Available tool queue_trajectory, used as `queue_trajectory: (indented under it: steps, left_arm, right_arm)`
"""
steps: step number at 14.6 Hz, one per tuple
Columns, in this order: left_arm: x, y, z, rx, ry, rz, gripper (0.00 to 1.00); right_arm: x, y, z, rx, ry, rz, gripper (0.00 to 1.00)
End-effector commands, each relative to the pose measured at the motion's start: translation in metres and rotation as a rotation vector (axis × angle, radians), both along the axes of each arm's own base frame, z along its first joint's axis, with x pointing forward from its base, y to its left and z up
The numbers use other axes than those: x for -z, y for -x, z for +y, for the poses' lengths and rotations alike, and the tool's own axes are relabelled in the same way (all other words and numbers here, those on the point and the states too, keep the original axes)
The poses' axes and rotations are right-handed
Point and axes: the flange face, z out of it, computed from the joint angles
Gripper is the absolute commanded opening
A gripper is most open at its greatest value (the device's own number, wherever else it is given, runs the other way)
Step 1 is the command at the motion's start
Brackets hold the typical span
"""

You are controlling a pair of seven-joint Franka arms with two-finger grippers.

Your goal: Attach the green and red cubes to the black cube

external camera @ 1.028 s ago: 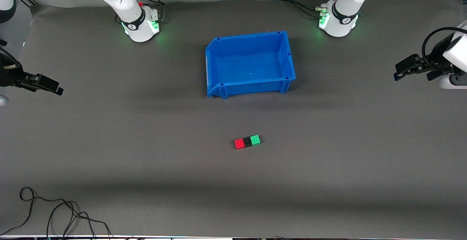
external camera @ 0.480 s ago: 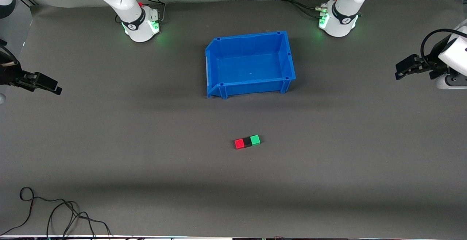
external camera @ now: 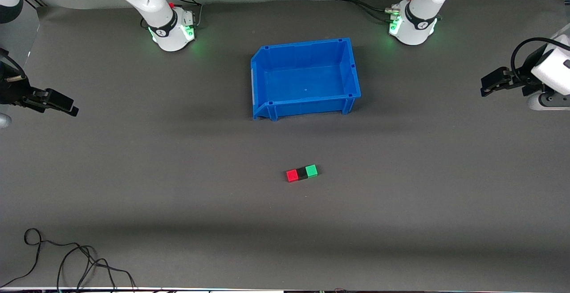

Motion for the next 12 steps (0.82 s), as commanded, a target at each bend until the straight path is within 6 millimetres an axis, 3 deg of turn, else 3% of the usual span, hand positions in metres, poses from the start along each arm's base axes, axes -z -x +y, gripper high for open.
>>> queue_trajectory:
  steps: [1, 12]
  left_arm:
    - [-0.0031, 0.0016, -0.0014, 0.015, -0.018, 0.008, 1.0]
    - [-0.0009, 0.0013, -0.0014, 0.012, -0.019, 0.012, 1.0]
  right_arm:
    - [0.0064, -0.0077, -0.0007, -0.013, 0.022, 0.005, 0.96]
    - [0.0053, -0.0088, 0.0009, -0.019, 0.022, 0.003, 0.99]
